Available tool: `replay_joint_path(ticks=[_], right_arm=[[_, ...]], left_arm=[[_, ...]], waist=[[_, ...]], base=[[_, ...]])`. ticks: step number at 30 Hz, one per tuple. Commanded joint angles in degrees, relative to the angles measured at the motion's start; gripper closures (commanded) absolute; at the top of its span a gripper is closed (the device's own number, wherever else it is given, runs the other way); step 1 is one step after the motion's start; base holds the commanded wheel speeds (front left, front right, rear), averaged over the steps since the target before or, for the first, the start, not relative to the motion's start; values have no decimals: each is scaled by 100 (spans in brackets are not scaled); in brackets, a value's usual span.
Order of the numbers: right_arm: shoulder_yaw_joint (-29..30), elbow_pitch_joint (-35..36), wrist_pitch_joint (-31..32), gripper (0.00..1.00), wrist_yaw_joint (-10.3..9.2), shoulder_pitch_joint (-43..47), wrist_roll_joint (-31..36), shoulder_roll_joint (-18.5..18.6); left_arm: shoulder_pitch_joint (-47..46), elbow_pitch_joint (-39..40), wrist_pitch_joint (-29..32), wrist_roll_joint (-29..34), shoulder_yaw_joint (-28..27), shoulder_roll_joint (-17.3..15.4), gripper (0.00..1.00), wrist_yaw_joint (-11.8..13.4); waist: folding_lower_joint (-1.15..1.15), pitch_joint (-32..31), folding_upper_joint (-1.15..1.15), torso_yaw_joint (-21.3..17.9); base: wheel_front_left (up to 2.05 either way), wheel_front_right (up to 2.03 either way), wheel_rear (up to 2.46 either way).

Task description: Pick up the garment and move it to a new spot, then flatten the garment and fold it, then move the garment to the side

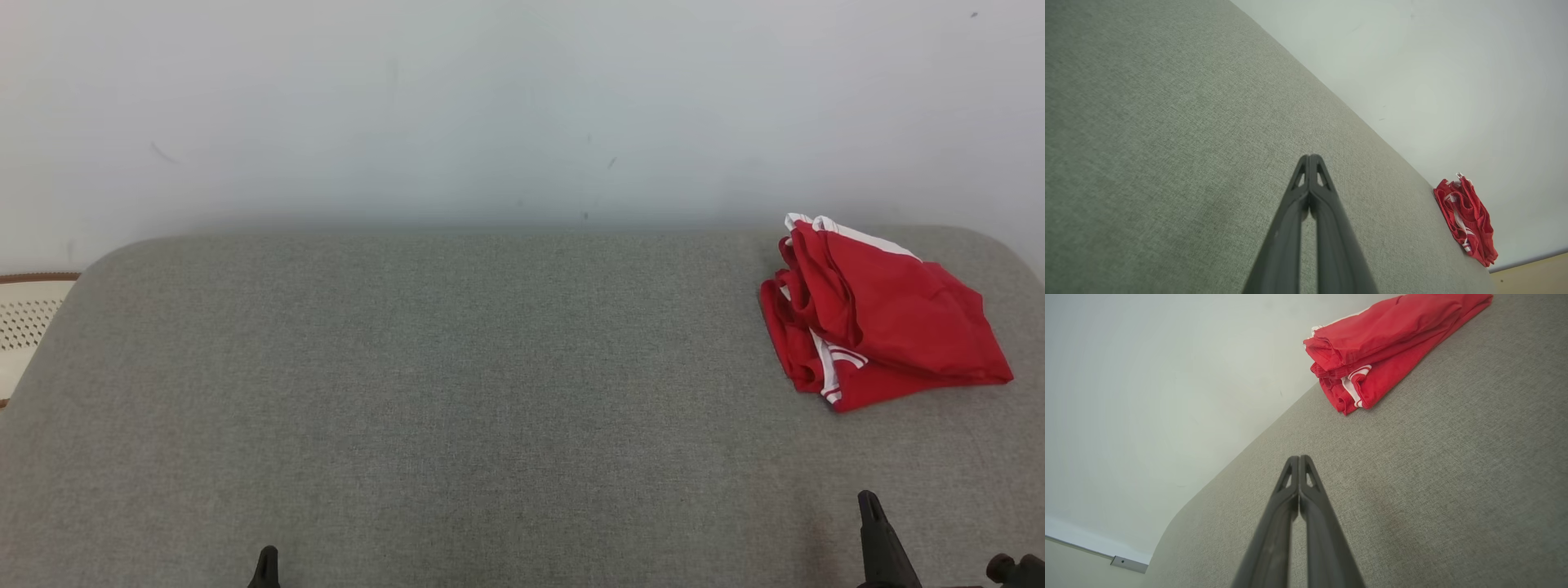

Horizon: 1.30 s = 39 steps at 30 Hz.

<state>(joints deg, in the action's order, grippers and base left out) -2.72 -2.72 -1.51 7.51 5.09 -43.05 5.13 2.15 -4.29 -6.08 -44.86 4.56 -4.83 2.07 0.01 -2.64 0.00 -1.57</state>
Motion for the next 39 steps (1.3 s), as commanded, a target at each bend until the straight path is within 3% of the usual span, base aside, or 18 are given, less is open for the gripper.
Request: replay_joint_path(ticks=[1, 39], right_arm=[[37, 55, 9, 100, -1, -161, -221, 57], [440, -231, 300, 100, -1, -331, -2937, 121]], left_arm=[[-141, 19, 39, -222, -36, -29, 100, -62], [-374, -333, 487, -2725, -276, 7, 100, -541]], waist=[[-1, 4, 0, 3], [-1, 119, 0, 68]], base=[[0, 0, 0], [0, 0, 0]])
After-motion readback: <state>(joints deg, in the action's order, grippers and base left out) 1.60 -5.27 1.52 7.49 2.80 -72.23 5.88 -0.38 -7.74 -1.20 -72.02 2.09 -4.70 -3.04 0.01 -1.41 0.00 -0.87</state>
